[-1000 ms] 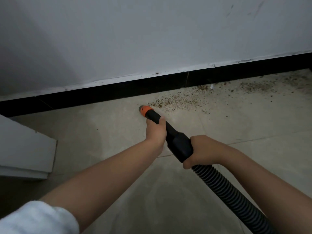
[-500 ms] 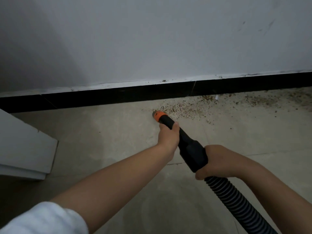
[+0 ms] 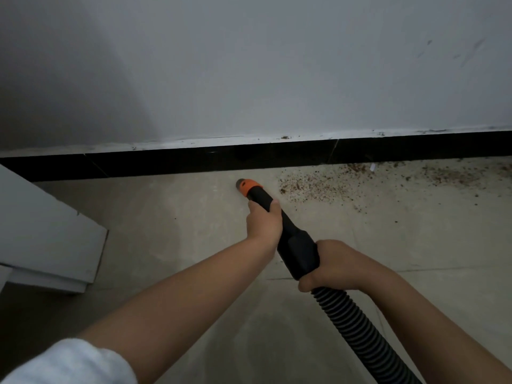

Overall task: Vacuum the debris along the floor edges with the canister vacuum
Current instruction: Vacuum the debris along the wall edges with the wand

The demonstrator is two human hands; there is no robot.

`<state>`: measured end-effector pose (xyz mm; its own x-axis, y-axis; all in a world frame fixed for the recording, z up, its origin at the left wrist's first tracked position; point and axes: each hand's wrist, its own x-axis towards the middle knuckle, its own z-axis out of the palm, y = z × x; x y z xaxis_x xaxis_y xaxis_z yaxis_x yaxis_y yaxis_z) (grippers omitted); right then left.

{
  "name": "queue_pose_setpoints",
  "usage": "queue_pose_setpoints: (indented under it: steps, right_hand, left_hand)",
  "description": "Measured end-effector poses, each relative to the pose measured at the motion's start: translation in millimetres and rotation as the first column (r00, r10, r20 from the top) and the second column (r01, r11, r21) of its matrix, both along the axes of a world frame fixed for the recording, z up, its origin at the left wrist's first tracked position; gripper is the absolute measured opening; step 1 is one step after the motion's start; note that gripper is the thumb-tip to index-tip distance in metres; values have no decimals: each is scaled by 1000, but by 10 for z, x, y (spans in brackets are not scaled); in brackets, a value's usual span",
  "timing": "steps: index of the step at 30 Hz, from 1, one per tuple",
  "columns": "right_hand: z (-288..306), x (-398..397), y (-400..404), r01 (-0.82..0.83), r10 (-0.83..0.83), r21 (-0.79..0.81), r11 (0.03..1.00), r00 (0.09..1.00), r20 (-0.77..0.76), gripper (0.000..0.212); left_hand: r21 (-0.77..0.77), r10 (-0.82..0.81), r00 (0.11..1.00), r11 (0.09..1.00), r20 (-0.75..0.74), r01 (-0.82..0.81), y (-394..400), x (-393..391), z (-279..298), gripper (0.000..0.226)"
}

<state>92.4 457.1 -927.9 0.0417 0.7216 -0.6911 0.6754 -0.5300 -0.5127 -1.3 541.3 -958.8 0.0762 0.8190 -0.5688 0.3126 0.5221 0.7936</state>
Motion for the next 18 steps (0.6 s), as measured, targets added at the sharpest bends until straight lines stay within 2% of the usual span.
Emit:
queue_pose_setpoints:
  steps: [4, 8, 14, 18]
  right_hand:
    - [19, 8, -128, -47, 47, -9, 999, 997, 58, 29]
    - [57, 127, -234, -14, 19, -46, 999, 994, 107, 32]
    - [-59, 192, -147, 173, -172, 0, 985, 982, 75, 28]
    - [-174, 181, -62, 226, -228, 32, 974, 971, 77, 28]
  left_hand:
    - [-11, -26, 1000, 1000, 12, 27, -111, -52, -14, 58]
    - [-47, -84, 989, 995, 121, 90, -169, 31, -34, 59]
    - [-37, -162, 978, 985, 132, 168, 68, 334, -84, 60]
    - [18, -182, 977, 983, 108, 181, 164, 392, -115, 61]
